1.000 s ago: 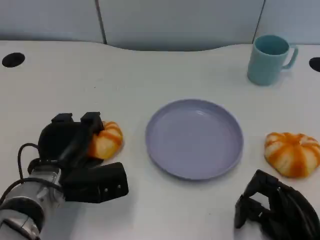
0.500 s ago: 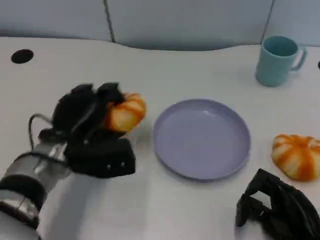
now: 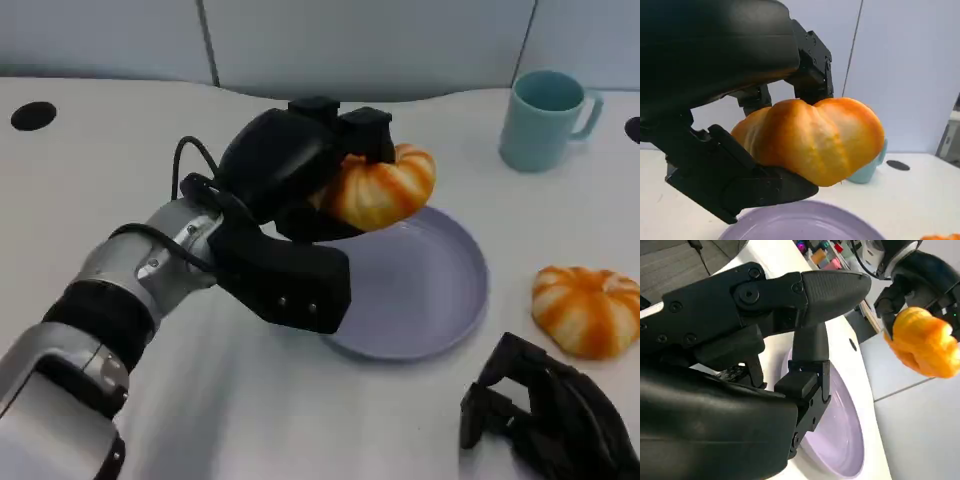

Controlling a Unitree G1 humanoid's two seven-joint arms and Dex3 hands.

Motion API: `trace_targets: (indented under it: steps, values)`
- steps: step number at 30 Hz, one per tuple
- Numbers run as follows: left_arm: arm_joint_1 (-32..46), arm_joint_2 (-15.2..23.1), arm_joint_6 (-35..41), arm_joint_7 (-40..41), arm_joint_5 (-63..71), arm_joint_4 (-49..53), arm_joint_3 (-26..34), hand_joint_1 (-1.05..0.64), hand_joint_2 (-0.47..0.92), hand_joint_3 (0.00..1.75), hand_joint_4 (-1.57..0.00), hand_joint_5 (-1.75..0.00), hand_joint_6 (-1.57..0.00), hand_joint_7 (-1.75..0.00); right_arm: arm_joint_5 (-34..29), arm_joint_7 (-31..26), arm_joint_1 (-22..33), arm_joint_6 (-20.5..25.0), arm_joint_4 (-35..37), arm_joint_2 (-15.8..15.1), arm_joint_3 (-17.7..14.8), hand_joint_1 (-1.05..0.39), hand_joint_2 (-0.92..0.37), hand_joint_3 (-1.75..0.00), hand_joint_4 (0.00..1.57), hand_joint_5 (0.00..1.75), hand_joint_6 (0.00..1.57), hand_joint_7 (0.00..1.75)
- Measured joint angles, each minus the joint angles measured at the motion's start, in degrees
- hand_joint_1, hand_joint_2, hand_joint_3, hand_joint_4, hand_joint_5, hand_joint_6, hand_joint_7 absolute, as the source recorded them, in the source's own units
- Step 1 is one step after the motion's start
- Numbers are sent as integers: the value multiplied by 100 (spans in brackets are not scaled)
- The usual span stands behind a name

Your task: Grasp the bread from the table and place it into the plate.

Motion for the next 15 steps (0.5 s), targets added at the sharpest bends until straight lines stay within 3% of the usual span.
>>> trace_targets:
  steps: [15]
  values:
    - [-1,-126,170,-643,90,211,-165,-22,59,112,-95,-175,-75,-175,-5,-42,153,-22,-167,51,31,-60,-92,-32,71,175,62,146]
